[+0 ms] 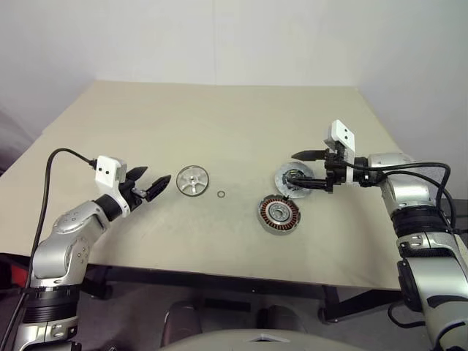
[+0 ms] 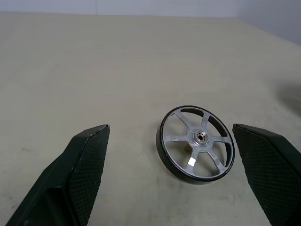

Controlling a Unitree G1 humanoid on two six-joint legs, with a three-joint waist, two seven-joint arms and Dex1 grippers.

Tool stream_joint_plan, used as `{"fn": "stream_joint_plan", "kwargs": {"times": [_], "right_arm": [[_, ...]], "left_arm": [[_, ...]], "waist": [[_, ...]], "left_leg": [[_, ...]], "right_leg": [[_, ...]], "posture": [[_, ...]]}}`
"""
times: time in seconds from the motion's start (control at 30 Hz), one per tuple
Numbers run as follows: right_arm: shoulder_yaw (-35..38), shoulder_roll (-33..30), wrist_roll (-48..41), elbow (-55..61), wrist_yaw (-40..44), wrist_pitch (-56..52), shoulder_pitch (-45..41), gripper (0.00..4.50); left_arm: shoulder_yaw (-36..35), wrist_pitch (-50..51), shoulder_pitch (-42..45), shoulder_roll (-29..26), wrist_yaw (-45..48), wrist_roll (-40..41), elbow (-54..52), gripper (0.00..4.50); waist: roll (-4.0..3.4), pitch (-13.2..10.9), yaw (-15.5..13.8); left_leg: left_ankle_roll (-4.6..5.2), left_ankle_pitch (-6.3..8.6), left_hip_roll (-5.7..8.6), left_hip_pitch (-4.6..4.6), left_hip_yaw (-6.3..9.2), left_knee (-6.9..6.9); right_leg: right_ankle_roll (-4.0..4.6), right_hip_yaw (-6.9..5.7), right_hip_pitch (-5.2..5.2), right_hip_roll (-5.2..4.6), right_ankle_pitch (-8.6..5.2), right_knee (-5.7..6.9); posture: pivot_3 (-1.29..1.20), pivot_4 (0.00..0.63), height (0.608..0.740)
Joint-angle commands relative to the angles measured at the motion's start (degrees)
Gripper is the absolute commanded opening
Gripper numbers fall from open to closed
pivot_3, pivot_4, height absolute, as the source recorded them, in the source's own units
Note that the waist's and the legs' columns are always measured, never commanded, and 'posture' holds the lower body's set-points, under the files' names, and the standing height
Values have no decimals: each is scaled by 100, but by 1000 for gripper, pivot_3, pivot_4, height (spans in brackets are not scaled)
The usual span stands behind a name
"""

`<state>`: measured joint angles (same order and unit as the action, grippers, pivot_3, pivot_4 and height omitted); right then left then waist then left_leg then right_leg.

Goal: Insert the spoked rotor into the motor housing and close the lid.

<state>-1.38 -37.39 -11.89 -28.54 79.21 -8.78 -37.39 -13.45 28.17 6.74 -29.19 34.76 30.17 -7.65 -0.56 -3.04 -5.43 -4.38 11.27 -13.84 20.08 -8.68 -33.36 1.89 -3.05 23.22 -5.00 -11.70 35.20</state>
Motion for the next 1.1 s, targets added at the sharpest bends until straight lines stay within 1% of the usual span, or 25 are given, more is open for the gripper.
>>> {"fn": "stream_joint_plan", "kwargs": {"times": [0.03, 0.3, 0.4, 0.5, 0.6, 0.77, 0.87, 0.97, 1.1], "right_arm": [[9, -28, -193, 436, 91, -78, -8, 4257], [31, -142, -261, 780, 211, -187, 161, 4257], [-107, -326, -166, 953, 437, -112, 382, 4257], [-329, -672, 35, 1180, 719, 163, 685, 3693], [-458, -992, 159, 1311, 900, 516, 941, 2679], [-595, -1484, 60, 1879, 1255, 905, 1455, 2679], [-776, -1701, 41, 2135, 1329, 1220, 1680, 2679], [-979, -1748, 165, 2206, 1318, 1524, 1707, 2679], [-1322, -1595, 507, 2163, 1102, 1792, 1509, 2679]], "left_arm": [[-69, -56, 137, -11, 9, 40, -134, 4458], [-37, -56, 193, 26, 22, 31, -80, 4458], [-26, -62, 213, 24, 34, 21, -65, 4458], [-20, -77, 233, 7, 50, 0, -28, 4500], [-13, -85, 234, -4, 67, -13, -1, 4500], [1, -107, 225, -24, 94, -48, 47, 4500], [11, -129, 247, -21, 115, -72, 106, 4500], [33, -155, 304, -3, 117, -102, 180, 4500], [84, -197, 340, 50, 109, -160, 247, 4500]], "waist": [[0, 0, -2], [1, 1, -4], [1, 1, -5], [2, 1, -21], [2, 1, -13], [2, 1, -12], [3, 2, -5], [4, 3, -5], [5, 4, -7]], "left_leg": [[0, 0, 0, 0, 0, 0], [0, 0, 0, 0, 0, -1], [0, 0, 0, 0, 0, -1], [1, 0, 0, 1, 1, -1], [1, 0, 3, 2, 1, -2], [2, 0, 1, 1, 1, 0], [2, 0, 1, -2, 0, -1], [2, 0, 1, -4, 1, -1], [3, -1, 1, -3, 1, -2]], "right_leg": [[0, 0, 0, 0, 0, 0], [0, 1, 0, 0, 0, 1], [0, 0, 0, 0, 0, 1], [0, 0, 0, 0, 0, -3], [-1, 0, 0, -2, 0, -4], [-2, 1, -5, -1, -1, -2], [-3, 2, -8, -1, -2, -2], [-4, 2, -11, -1, -2, -2], [-5, 2, -11, -2, -3, -2]], "posture": [[0, 0, 740], [0, 0, 740], [0, 0, 740], [0, 0, 740], [0, 0, 740], [0, 0, 740], [0, 0, 740], [0, 0, 740], [0, 0, 740]]}}
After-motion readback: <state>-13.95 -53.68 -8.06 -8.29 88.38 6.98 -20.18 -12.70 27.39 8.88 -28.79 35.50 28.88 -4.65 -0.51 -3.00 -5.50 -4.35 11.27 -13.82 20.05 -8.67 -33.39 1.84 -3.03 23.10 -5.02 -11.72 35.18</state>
